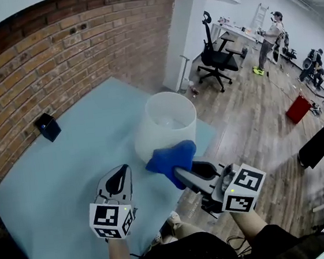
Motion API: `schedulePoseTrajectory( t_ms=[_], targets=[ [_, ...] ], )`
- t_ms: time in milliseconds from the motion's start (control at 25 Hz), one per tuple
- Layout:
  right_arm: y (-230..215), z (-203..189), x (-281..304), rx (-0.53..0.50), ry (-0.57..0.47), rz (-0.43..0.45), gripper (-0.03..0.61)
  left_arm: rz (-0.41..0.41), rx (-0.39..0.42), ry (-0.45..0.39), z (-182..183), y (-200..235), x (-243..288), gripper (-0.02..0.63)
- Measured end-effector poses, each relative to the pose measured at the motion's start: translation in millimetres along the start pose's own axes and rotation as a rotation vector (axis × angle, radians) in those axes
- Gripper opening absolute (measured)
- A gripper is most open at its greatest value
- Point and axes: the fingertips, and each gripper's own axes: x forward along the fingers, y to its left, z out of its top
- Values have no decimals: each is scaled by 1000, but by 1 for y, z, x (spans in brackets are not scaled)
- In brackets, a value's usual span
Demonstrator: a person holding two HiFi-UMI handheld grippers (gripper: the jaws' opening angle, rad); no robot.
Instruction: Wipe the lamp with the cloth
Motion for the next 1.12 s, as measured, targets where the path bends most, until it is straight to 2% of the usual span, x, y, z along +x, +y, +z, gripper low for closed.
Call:
schedulePoseTrajectory(
  t_ms=[160, 280, 480, 680, 960, 1120],
  targets=[
    [-15, 75, -14, -132, -170, -38, 60, -11, 11, 2, 2, -9, 5, 9],
    [-34, 89, -18, -191, -184, -80, 59, -23, 16, 7, 0, -15, 7, 8],
    [-53, 40, -14, -119, -89, -58, 59, -40, 11, 18, -7, -21, 11, 9],
    [-72, -5, -16, 11, -40, -42, 60, -36, 2, 38, -7, -19, 17, 9],
    [-85, -77, -25, 108, 74, -71, 59, -34, -10, 55, -18, -20, 8, 8],
    [-81, -129, -29, 180, 173, -90, 60, -22, -21, 67, -27, -18, 5, 9]
  ],
)
